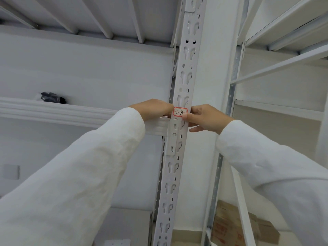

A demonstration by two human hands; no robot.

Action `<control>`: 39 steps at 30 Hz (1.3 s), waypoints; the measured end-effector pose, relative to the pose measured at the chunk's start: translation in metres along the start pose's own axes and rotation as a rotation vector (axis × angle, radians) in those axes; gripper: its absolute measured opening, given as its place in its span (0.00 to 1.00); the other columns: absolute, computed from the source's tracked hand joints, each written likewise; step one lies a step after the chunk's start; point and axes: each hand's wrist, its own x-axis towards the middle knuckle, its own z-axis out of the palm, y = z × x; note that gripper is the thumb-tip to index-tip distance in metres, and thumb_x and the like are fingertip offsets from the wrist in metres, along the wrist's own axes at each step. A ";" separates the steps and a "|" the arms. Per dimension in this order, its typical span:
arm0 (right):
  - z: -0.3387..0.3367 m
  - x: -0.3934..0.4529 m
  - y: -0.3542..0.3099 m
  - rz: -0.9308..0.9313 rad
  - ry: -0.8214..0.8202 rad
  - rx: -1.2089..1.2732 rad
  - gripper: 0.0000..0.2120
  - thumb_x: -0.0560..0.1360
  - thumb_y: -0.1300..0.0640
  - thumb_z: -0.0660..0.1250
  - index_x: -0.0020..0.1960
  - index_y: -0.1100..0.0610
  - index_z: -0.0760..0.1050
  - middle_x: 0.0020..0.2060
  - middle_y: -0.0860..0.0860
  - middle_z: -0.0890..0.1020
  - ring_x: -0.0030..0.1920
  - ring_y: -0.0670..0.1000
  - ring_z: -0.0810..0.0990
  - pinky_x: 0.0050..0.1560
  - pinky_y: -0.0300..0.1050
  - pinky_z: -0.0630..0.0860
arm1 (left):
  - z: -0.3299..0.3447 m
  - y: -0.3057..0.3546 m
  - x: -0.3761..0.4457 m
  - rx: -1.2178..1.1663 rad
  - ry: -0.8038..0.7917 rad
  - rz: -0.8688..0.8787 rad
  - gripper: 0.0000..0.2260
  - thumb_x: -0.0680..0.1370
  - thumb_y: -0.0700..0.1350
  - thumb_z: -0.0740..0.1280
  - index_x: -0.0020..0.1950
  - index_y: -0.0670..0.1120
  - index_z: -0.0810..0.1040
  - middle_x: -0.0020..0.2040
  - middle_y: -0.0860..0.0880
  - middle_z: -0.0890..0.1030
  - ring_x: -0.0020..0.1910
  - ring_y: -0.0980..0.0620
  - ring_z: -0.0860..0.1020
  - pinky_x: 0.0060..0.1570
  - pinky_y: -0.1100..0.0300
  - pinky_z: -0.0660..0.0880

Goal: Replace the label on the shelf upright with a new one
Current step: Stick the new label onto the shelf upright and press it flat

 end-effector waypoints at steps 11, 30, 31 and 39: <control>0.014 0.003 -0.009 0.045 0.230 -0.131 0.24 0.74 0.37 0.58 0.49 0.58 0.78 0.44 0.50 0.83 0.41 0.50 0.83 0.46 0.48 0.81 | 0.011 0.001 0.000 -0.070 0.068 0.056 0.26 0.77 0.64 0.55 0.56 0.46 0.80 0.57 0.47 0.81 0.60 0.48 0.77 0.67 0.51 0.67; -0.006 -0.006 0.000 0.009 -0.038 -0.089 0.10 0.77 0.49 0.63 0.57 0.46 0.73 0.47 0.45 0.81 0.42 0.46 0.83 0.49 0.42 0.77 | 0.000 -0.007 -0.004 -0.037 -0.062 0.101 0.12 0.75 0.49 0.69 0.58 0.52 0.78 0.59 0.52 0.80 0.61 0.53 0.76 0.68 0.54 0.67; -0.006 -0.006 0.000 0.012 -0.038 -0.093 0.11 0.76 0.49 0.65 0.57 0.46 0.73 0.47 0.45 0.81 0.42 0.45 0.83 0.49 0.42 0.77 | 0.000 -0.006 -0.004 -0.037 -0.065 0.097 0.13 0.75 0.48 0.69 0.59 0.52 0.78 0.59 0.52 0.80 0.61 0.53 0.76 0.69 0.55 0.67; 0.010 0.000 -0.004 0.014 0.119 -0.134 0.14 0.72 0.47 0.68 0.53 0.53 0.78 0.45 0.49 0.83 0.43 0.47 0.83 0.46 0.43 0.77 | 0.000 -0.003 -0.006 -0.043 -0.045 0.061 0.14 0.76 0.49 0.65 0.61 0.52 0.77 0.60 0.53 0.78 0.60 0.53 0.74 0.69 0.56 0.66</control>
